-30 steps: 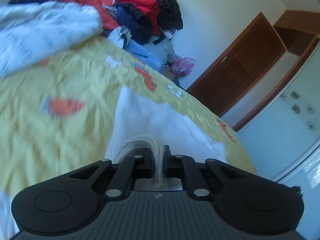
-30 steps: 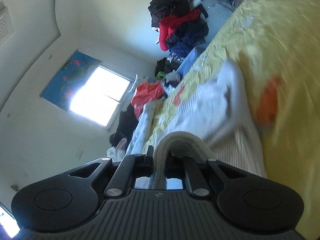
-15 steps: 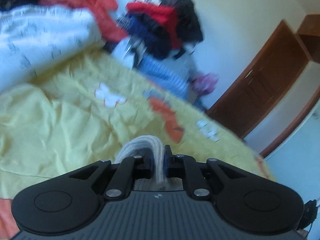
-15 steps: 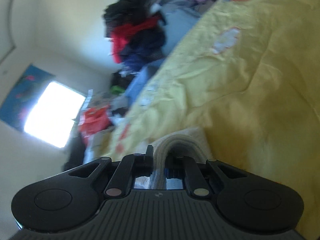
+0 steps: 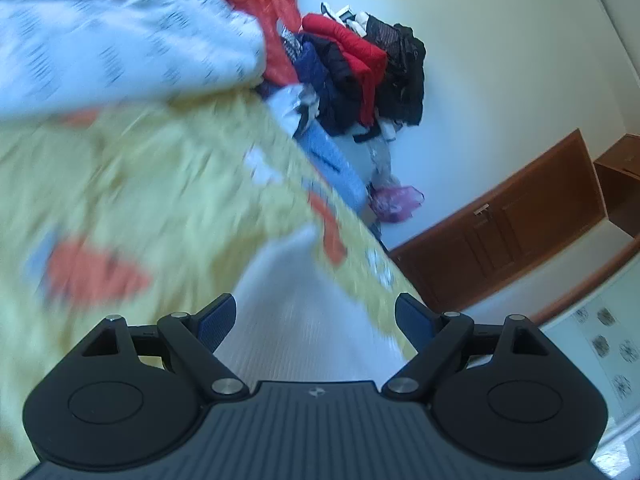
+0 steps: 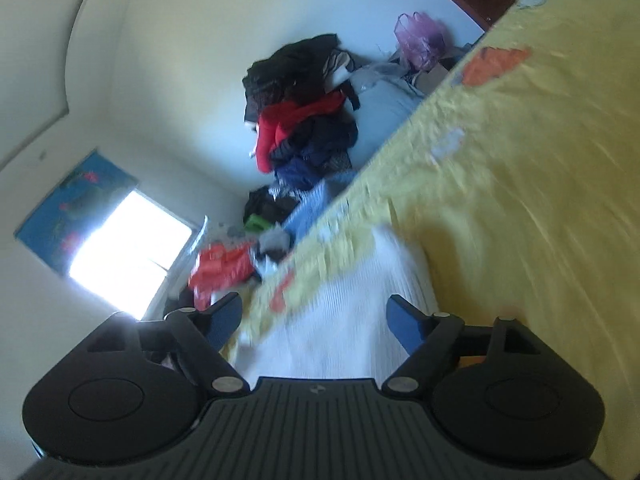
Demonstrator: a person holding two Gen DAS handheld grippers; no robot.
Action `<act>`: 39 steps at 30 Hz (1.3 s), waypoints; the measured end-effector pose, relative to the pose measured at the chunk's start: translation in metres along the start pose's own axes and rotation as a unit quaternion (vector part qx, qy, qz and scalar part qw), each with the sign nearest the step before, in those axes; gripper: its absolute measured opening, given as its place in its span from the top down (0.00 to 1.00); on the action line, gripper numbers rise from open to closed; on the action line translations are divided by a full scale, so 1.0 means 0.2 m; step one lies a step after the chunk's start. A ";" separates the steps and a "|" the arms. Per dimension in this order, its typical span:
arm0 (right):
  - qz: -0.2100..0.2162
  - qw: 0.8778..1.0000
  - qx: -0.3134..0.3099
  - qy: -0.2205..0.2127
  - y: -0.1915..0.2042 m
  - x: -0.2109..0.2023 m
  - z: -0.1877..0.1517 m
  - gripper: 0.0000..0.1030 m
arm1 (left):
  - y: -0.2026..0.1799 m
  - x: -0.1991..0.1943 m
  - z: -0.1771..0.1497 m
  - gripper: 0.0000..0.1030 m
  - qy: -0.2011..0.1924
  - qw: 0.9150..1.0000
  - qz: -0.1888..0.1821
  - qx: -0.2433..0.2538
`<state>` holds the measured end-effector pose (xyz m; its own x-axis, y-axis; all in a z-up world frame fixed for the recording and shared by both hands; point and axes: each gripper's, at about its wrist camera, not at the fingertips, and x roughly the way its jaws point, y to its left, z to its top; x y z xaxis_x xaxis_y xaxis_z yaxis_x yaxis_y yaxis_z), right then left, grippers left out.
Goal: Fold small clothes
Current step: 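Close both grippers on the rolled sweater edge again, then roll the sweater edge further over the body with both grippers and open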
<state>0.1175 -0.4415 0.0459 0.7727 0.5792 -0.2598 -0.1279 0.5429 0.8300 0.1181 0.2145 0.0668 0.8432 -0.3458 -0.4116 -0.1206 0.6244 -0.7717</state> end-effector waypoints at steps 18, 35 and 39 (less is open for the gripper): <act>-0.125 0.992 -0.029 0.017 0.02 0.23 -0.38 0.28 | 0.01 0.17 -0.48 0.08 -0.023 0.998 0.053 0.011; -0.048 0.996 -0.061 0.042 0.24 -0.14 -0.31 0.70 | -0.17 -0.21 -0.47 0.80 0.022 0.996 0.046 0.070; -0.034 0.997 -0.045 0.057 0.20 -0.40 -0.45 0.70 | -0.07 -0.42 -0.65 0.79 0.056 0.994 0.050 0.082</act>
<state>-0.0043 -0.4114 0.0551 0.7061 0.6018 -0.3732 -0.1372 0.6333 0.7617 -0.0194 0.1442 0.0488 0.7669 -0.3463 -0.5403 -0.1056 0.7624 -0.6385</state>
